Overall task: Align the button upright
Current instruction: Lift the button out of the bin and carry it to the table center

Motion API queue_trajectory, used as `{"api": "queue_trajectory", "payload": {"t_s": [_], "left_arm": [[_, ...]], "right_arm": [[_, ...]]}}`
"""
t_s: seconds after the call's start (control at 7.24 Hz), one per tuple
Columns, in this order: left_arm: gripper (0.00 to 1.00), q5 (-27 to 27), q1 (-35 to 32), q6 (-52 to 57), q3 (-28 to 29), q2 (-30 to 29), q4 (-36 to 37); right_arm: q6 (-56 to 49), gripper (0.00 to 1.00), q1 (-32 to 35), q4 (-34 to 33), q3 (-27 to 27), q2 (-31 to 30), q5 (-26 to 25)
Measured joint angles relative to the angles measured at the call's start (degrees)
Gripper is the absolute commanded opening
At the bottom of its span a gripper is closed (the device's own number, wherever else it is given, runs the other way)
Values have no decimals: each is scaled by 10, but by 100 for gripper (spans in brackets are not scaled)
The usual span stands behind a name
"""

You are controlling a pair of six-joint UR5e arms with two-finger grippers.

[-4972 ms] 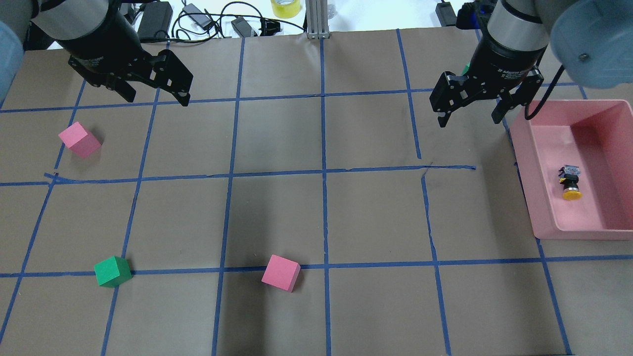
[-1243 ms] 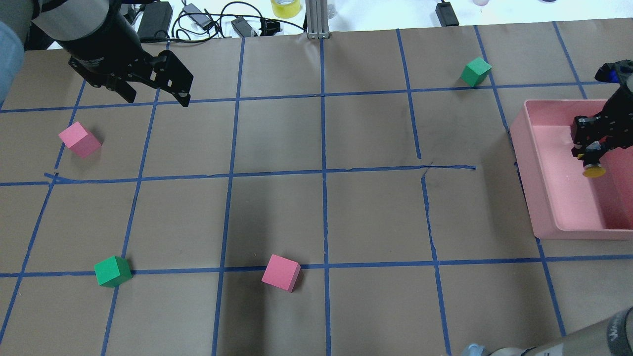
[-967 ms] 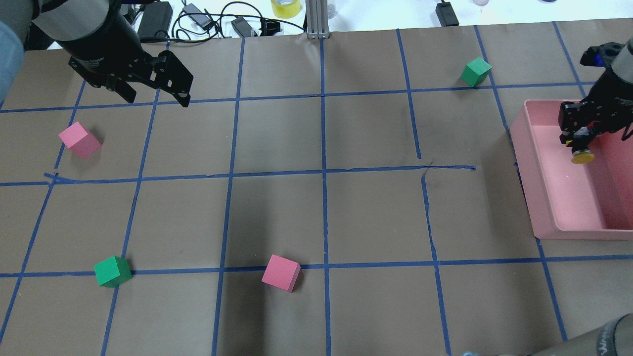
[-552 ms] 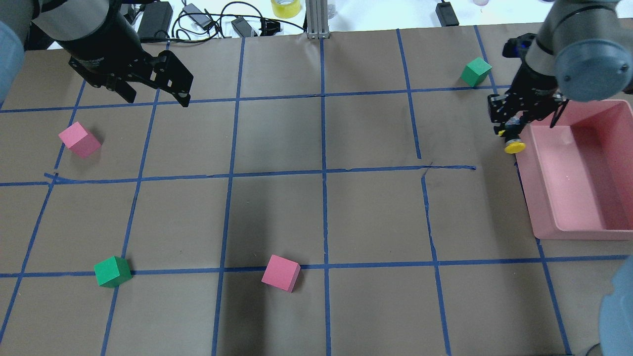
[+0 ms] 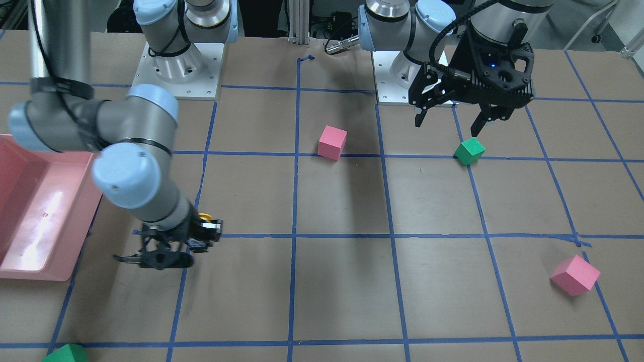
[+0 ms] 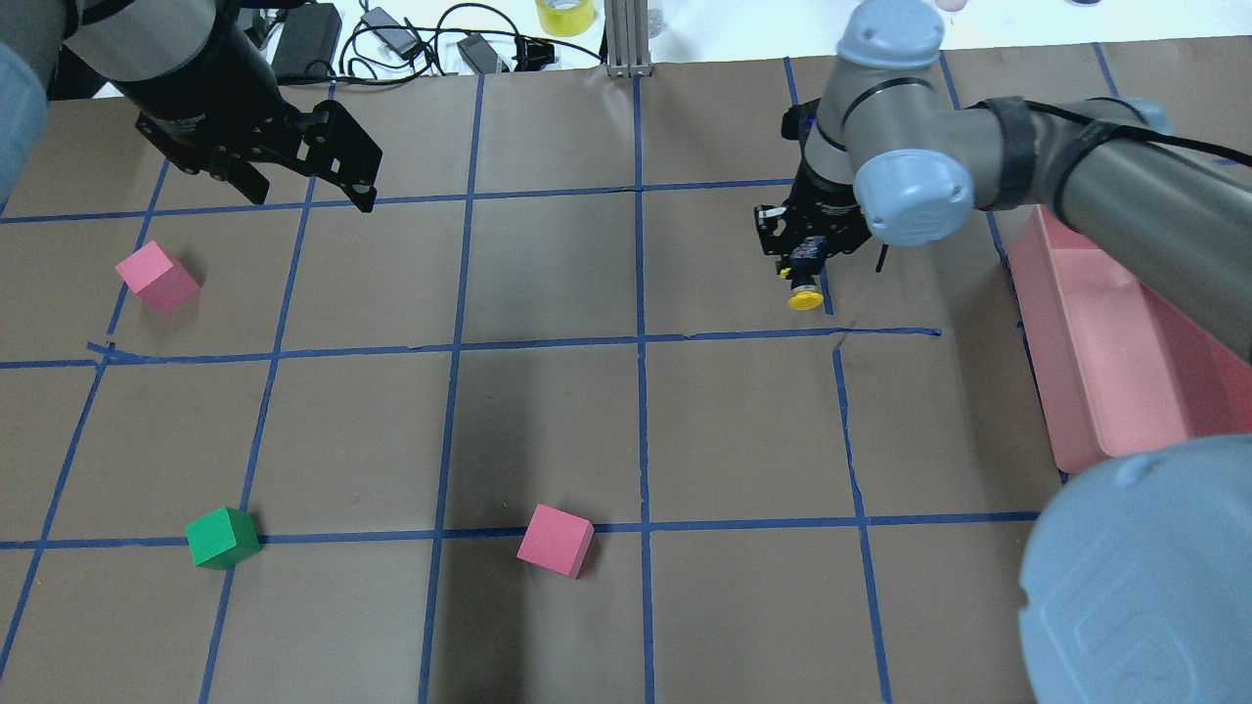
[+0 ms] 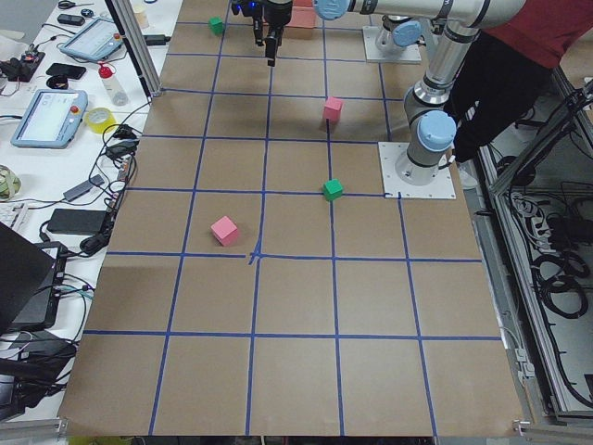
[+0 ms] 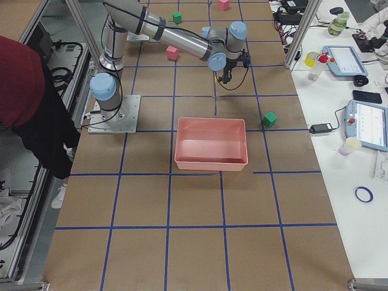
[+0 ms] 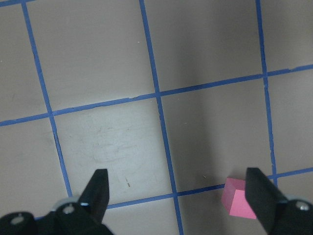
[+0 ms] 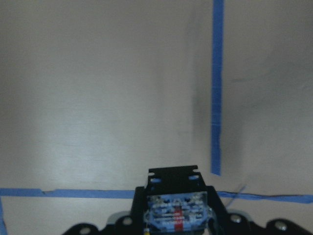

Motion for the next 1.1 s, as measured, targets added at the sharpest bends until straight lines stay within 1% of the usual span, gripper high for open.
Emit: {"api": "queue_trajectory", "payload": {"t_s": [0.28,0.69,0.83,0.97,1.1], "left_arm": [[100,0,0,0,0,0,0],[100,0,0,0,0,0,0],[100,0,0,0,0,0,0],[100,0,0,0,0,0,0],[100,0,0,0,0,0,0]], "right_arm": [[69,0,56,-18,-47,48,8],[162,0,121,-76,-112,133,18],[181,91,132,-81,-124,149,22],[191,100,138,-84,-129,159,25],[195,100,141,-84,-131,161,26]]}}
